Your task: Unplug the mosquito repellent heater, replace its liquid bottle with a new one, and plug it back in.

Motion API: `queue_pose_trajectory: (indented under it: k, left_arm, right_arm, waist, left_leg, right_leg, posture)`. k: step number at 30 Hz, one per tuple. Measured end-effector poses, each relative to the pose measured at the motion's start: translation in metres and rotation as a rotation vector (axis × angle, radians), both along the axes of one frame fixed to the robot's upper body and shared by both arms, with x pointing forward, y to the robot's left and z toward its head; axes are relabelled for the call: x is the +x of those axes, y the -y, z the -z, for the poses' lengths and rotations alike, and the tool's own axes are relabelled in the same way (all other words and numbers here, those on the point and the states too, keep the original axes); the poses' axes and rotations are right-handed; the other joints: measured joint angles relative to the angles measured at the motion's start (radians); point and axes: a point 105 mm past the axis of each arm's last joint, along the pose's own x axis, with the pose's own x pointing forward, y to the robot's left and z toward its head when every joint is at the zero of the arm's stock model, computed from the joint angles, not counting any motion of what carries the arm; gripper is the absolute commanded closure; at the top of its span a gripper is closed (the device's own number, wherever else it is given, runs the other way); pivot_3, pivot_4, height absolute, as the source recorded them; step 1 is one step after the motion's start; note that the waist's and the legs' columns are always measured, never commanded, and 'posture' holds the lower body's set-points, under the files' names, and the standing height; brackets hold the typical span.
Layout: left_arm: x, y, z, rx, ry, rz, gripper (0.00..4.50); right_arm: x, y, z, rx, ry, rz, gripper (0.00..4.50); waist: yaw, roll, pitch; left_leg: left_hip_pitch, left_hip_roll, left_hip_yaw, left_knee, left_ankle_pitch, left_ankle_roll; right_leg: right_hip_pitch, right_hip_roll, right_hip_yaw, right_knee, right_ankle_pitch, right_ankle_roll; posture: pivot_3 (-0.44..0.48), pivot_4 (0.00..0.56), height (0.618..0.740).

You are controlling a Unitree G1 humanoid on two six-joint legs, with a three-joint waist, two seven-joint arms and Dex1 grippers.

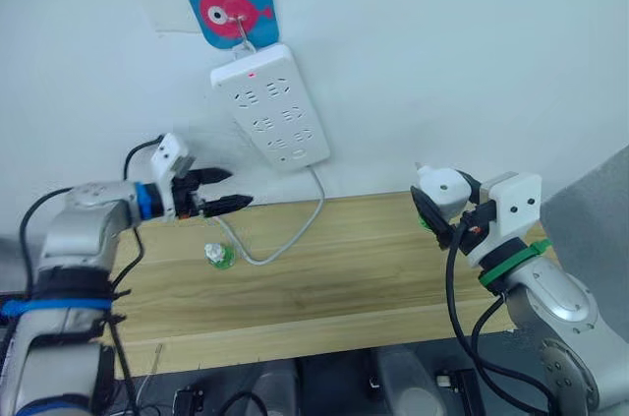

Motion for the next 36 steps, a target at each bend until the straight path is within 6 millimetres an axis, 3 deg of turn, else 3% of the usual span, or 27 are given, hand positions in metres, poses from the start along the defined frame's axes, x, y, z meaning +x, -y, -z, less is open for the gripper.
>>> queue_pose_trajectory:
  k: [7, 11, 16, 19, 22, 30, 33, 36]
  left_arm:
    - [-0.035, 0.005, -0.003, -0.006, -0.014, 0.032, 0.02]
    - [-0.057, 0.020, -0.014, -0.001, 0.013, 0.110, 0.02]
    - [-0.085, 0.060, -0.022, 0.022, 0.121, 0.312, 0.02]
    - [-0.094, 0.094, -0.013, -0.019, 0.170, 0.422, 0.02]
    - [-0.088, 0.117, -0.002, -0.063, 0.194, 0.457, 0.02]
    - [-0.058, 0.176, 0.003, -0.221, 0.270, 0.469, 0.02]
    - [-0.059, 0.183, 0.004, -0.227, 0.244, 0.530, 0.02]
    - [-0.048, 0.165, 0.016, -0.148, 0.201, 0.575, 0.02]
  right_arm:
    - [0.002, -0.007, -0.004, 0.015, 0.003, -0.036, 1.50]
    - [0.003, -0.003, -0.002, 0.032, -0.010, -0.022, 1.50]
    - [0.006, 0.013, 0.001, 0.236, -0.073, 0.076, 1.50]
    - [0.006, 0.027, 0.008, 0.473, -0.142, 0.172, 1.50]
    - [0.004, 0.036, 0.015, 0.694, -0.207, 0.248, 1.50]
    - [-0.007, 0.056, 0.033, 1.118, -0.337, 0.328, 1.50]
    - [-0.005, 0.061, 0.034, 1.196, -0.329, 0.341, 1.50]
    - [-0.002, 0.066, 0.039, 1.228, -0.336, 0.361, 1.50]
  waist:
    - [0.036, -0.003, 0.002]
    - [0.055, -0.004, 0.003]
    - [0.060, -0.005, 0.005]
    - [0.058, -0.005, 0.005]
    - [0.053, -0.004, 0.007]
    - [0.021, -0.004, 0.008]
    - [-0.002, -0.004, 0.008]
    - [-0.011, -0.004, 0.008]
  left_leg:
    - [-0.011, -0.006, 0.002, 0.002, 0.000, -0.001]
    - [-0.011, -0.007, 0.006, 0.003, 0.001, -0.002]
    - [-0.011, -0.007, 0.008, 0.002, 0.001, -0.002]
    - [-0.010, -0.006, 0.011, 0.002, 0.001, -0.002]
    - [-0.009, -0.007, 0.013, 0.003, 0.001, -0.002]
    - [-0.009, -0.008, 0.018, 0.005, 0.001, -0.001]
    - [-0.006, -0.006, 0.021, 0.005, 0.001, -0.001]
    - [0.000, -0.006, 0.025, 0.005, -0.001, 0.002]
  right_leg:
    - [-0.004, -0.014, -0.001, -0.006, 0.000, 0.000]
    - [-0.003, -0.016, 0.002, -0.010, 0.003, 0.005]
    - [-0.003, -0.017, 0.004, -0.012, 0.004, 0.006]
    - [-0.003, -0.017, 0.006, -0.011, 0.004, 0.005]
    - [-0.003, -0.016, 0.008, -0.009, 0.005, 0.006]
    - [-0.003, -0.016, 0.013, -0.009, 0.008, 0.009]
    - [-0.003, -0.013, 0.013, -0.006, 0.008, 0.009]
    - [-0.003, -0.003, 0.016, -0.001, 0.009, 0.008]
  posture:
    - [0.001, 0.288, 0.740]
    - [0.006, 0.294, 0.740]
    - [-0.022, 0.303, 0.740]
    - [-0.048, 0.303, 0.740]
    - [-0.070, 0.301, 0.740]
    - [-0.145, 0.288, 0.740]
    - [-0.160, 0.284, 0.740]
    - [-0.167, 0.282, 0.740]
